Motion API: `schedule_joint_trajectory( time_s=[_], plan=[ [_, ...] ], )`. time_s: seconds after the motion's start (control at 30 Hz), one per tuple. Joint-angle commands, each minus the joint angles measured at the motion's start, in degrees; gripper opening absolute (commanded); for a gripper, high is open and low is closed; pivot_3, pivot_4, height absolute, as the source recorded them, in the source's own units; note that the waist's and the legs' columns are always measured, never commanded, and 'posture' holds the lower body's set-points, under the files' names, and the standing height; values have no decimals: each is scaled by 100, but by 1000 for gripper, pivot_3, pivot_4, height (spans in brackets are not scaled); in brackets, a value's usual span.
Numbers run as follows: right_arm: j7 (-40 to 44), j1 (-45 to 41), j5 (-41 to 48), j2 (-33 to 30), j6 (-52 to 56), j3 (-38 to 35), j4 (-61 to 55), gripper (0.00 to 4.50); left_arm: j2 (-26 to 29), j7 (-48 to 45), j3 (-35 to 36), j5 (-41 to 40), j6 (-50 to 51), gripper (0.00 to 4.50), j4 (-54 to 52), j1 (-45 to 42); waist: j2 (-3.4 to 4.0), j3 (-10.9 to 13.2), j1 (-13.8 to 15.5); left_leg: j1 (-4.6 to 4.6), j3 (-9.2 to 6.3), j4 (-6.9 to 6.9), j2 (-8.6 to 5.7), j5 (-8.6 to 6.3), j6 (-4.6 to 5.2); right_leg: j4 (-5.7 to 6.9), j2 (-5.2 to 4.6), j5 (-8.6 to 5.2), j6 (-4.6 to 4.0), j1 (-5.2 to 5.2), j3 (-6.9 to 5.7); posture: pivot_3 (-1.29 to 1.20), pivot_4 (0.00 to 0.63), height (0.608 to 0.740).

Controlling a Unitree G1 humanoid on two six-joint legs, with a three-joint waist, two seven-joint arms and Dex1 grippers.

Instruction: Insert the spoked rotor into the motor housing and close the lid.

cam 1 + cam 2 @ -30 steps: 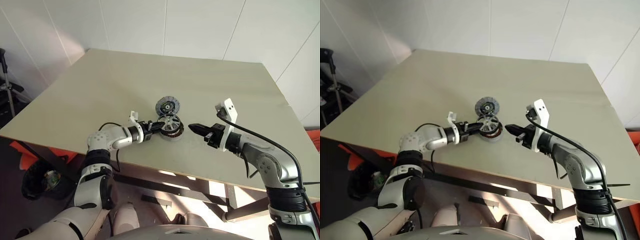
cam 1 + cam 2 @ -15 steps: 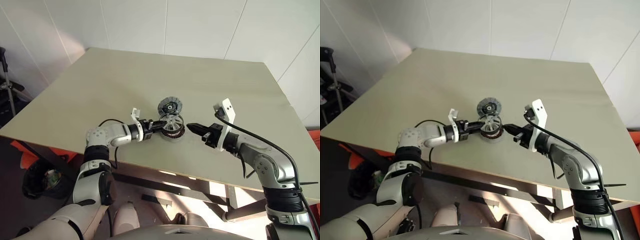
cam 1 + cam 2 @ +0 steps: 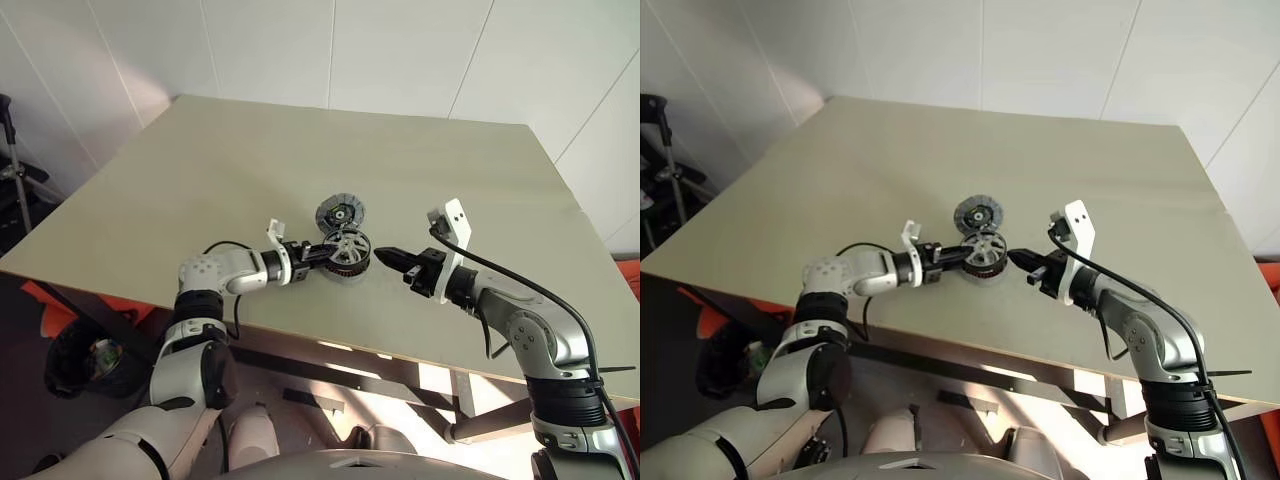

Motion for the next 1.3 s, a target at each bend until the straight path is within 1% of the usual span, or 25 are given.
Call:
schedule_joint_trajectory(
  time_s=[0.03,0.33,0.4,0.43,0.5,0.53,0.8,1.07,1.3],
  plan=[
    [2,-69,71,19,-127,-16,-234,0,-19,-152,38,37,-55,434,-12,-208,0,0,2,0,0,0,0,0,0,0,0,0,0,0,0,0,0,740],
    [-37,-86,68,46,-136,-17,-227,0,-1,-333,-44,282,-113,434,-55,-221,0,0,2,0,0,-3,-4,0,0,-2,-3,0,0,1,-1,0,0,740],
    [-43,-97,52,57,-148,-11,-204,0,10,-378,-86,357,-148,1180,-76,-218,0,0,1,1,0,-3,-4,0,0,-2,-3,0,0,1,-1,0,0,740],
    [-45,-101,48,63,-153,-10,-193,0,12,-374,-93,396,-179,1399,-73,-219,0,0,2,2,0,-3,-4,0,0,-2,-4,0,0,2,-1,0,0,740],
    [-44,-111,34,70,-169,-4,-169,0,7,-345,-75,453,-236,2029,-37,-228,0,0,2,5,0,-3,-5,0,0,-2,-4,0,0,5,-1,0,0,740],
    [-43,-120,27,74,-178,1,-153,0,-2,-325,-44,455,-246,2257,-12,-236,0,0,2,7,0,-3,-6,0,0,-1,-5,0,1,6,-1,0,0,740],
    [-55,-162,4,86,-210,26,-85,0,71,-196,99,440,-109,2257,-220,-188,0,0,-1,12,0,-2,-12,0,0,-1,-11,0,1,11,0,0,0,740],
    [-84,-212,-27,149,-247,79,1,0,441,-44,209,416,219,2257,-850,77,2,2,-28,7,1,-13,-6,0,0,-2,-4,-1,0,-3,-1,0,0,740],
    [-161,-398,-102,283,-278,166,218,0,343,-62,212,399,118,2257,-1380,237,2,4,4,-7,-1,-12,-17,0,0,-6,-13,-2,1,-4,-1,0,0,740]
  ],
)
